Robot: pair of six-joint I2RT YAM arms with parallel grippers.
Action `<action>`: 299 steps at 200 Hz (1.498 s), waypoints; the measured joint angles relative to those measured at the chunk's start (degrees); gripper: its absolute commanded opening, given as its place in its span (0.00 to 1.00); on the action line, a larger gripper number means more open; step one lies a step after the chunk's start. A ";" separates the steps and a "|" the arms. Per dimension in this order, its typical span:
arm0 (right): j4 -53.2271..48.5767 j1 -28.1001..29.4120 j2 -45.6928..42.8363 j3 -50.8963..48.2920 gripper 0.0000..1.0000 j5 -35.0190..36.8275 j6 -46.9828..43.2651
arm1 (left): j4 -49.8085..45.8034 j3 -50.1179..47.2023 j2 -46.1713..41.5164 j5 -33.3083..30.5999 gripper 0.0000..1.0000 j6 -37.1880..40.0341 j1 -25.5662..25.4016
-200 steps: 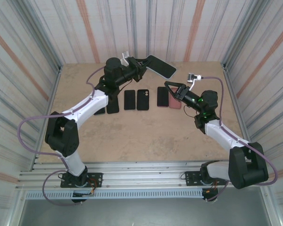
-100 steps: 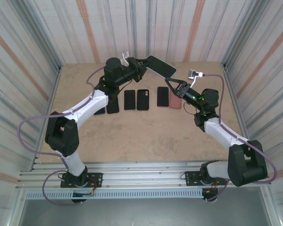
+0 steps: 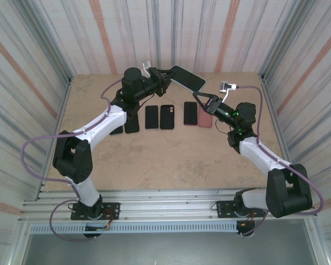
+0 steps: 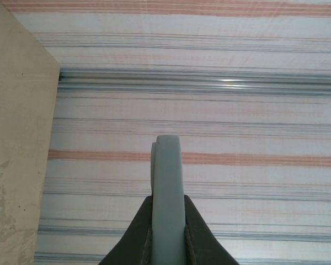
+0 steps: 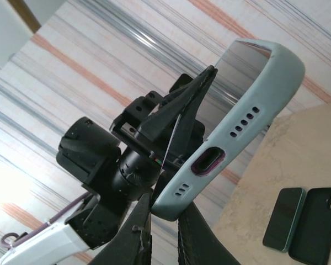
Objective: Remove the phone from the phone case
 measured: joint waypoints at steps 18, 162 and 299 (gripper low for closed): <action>-1.07 -0.20 -0.02 0.13 0.10 -0.74 -1.77 | -0.52 0.00 0.04 -0.35 0.01 -0.61 0.00; -10.54 -5.16 0.07 1.40 0.38 -4.74 -7.43 | -0.96 0.74 0.44 3.15 0.00 8.55 1.70; -73.77 -5.66 1.29 26.95 0.56 -16.81 -70.55 | -1.27 4.24 0.44 36.76 0.00 51.65 8.94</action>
